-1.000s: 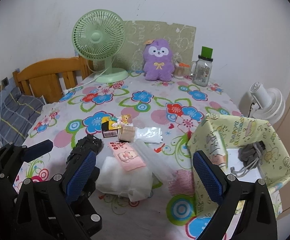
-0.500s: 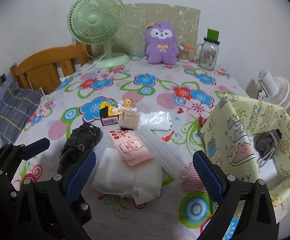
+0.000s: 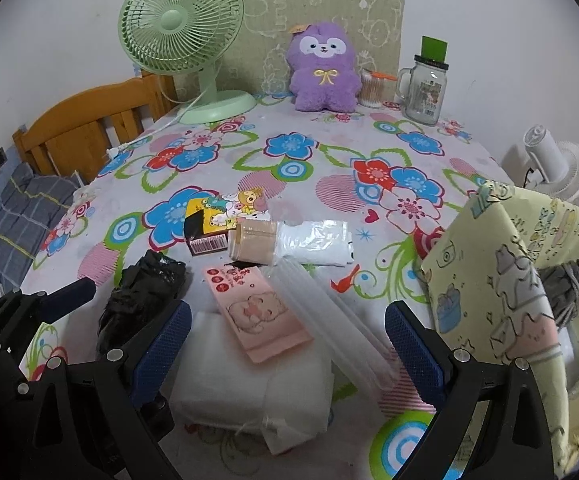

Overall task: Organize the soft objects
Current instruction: 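Close the left gripper on the black folded umbrella, then grasp the clear plastic sleeve with the right gripper, then lift the black umbrella with the left gripper while the right gripper carries the plastic sleeve toward the box, then carry the umbrella and plastic sleeve with both grippers over the yellow patterned box, then open both grippers to drop the umbrella and sleeve into the box, then withdraw both grippers from the box toward the pink packet and white pouch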

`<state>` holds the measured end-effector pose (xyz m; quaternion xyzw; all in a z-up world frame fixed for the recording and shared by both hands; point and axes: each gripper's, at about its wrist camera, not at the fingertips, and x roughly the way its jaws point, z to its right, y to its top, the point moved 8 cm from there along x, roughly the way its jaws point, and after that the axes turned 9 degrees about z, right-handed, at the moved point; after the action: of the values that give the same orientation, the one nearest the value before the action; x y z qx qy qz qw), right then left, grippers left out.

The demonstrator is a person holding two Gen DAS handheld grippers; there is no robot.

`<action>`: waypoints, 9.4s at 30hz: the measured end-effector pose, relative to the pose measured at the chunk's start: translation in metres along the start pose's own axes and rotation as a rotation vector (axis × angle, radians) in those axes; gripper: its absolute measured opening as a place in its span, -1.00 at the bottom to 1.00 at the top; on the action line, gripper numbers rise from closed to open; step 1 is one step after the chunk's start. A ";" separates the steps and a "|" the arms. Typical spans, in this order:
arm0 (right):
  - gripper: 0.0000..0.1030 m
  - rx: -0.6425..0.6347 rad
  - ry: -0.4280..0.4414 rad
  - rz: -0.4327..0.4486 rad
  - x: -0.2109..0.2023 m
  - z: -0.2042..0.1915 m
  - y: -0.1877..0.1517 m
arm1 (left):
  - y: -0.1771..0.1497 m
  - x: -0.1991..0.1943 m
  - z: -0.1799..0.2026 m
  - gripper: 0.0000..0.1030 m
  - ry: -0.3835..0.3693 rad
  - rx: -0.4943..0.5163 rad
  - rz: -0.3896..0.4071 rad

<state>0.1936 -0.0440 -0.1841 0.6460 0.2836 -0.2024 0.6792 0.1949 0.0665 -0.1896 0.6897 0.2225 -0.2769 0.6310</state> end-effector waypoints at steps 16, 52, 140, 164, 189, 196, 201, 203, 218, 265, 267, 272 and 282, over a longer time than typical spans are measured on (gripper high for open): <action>0.85 -0.004 0.056 -0.045 0.033 -0.008 0.001 | -0.002 0.023 -0.004 0.32 -0.007 0.009 -0.062; -0.07 -0.049 0.084 -0.056 0.034 -0.017 0.000 | 0.000 0.015 0.014 -0.22 -0.077 0.036 -0.038; -0.75 0.024 0.038 0.212 -0.146 0.093 0.068 | 0.088 -0.131 0.144 -0.23 -0.121 0.157 0.259; -0.75 0.086 -0.063 0.171 -0.132 0.181 0.054 | 0.092 -0.100 0.226 -0.23 -0.215 0.214 0.209; -0.20 0.144 -0.124 0.047 -0.088 0.225 0.023 | 0.076 -0.052 0.262 0.54 -0.224 0.279 0.138; 0.55 0.179 -0.129 0.059 -0.090 0.229 0.021 | 0.074 -0.055 0.256 0.72 -0.238 0.266 0.137; 0.60 0.179 -0.136 0.061 -0.093 0.226 0.021 | 0.073 -0.058 0.249 0.75 -0.238 0.251 0.134; 0.66 0.180 -0.142 0.064 -0.095 0.223 0.021 | 0.072 -0.060 0.245 0.76 -0.241 0.243 0.134; 0.71 0.171 -0.147 0.114 -0.119 0.190 0.028 | 0.072 -0.084 0.210 0.83 -0.235 0.191 0.170; 0.71 0.026 0.003 0.169 -0.119 0.057 0.035 | 0.049 -0.105 0.094 0.95 -0.132 0.129 0.232; 0.71 0.014 0.010 0.172 -0.115 0.052 0.035 | 0.048 -0.101 0.088 0.95 -0.128 0.118 0.221; 0.71 -0.004 0.025 0.165 -0.104 0.043 0.033 | 0.042 -0.090 0.078 0.95 -0.119 0.100 0.194; 0.71 -0.038 0.040 0.150 -0.086 0.029 0.027 | 0.030 -0.071 0.064 0.95 -0.114 0.061 0.146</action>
<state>0.1496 -0.0782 -0.1081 0.6565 0.2517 -0.1329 0.6986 0.1550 0.0031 -0.1230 0.7061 0.1271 -0.2756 0.6398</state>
